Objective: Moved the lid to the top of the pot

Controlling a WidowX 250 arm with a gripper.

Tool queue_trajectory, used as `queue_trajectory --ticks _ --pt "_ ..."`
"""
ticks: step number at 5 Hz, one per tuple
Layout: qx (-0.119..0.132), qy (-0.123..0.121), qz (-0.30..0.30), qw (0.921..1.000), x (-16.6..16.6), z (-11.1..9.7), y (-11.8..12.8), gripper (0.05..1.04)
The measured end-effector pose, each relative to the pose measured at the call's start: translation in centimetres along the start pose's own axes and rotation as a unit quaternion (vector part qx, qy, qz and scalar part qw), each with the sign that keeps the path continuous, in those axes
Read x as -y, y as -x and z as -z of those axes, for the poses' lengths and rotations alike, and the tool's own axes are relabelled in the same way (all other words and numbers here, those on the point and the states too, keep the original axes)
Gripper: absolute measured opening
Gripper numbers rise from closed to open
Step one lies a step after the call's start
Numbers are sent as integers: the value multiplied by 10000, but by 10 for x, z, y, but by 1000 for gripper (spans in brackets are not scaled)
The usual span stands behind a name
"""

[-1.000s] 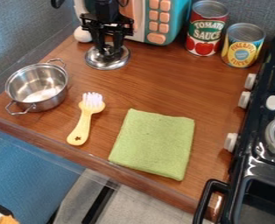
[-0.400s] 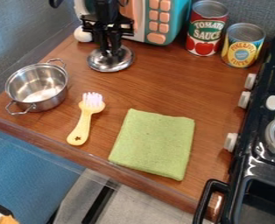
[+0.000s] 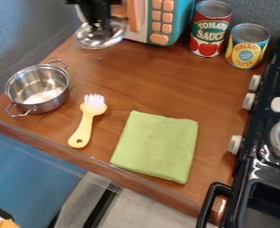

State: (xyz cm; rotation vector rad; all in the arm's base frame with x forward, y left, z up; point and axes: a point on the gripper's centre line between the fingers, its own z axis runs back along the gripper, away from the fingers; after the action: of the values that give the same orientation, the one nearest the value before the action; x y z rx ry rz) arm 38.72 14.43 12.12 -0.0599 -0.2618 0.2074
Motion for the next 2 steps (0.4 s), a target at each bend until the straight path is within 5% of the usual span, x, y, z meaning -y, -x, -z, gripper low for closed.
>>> queue_trajectory --ticks 2 --pt "-92 -284 66 9995 -43 -9 62 289"
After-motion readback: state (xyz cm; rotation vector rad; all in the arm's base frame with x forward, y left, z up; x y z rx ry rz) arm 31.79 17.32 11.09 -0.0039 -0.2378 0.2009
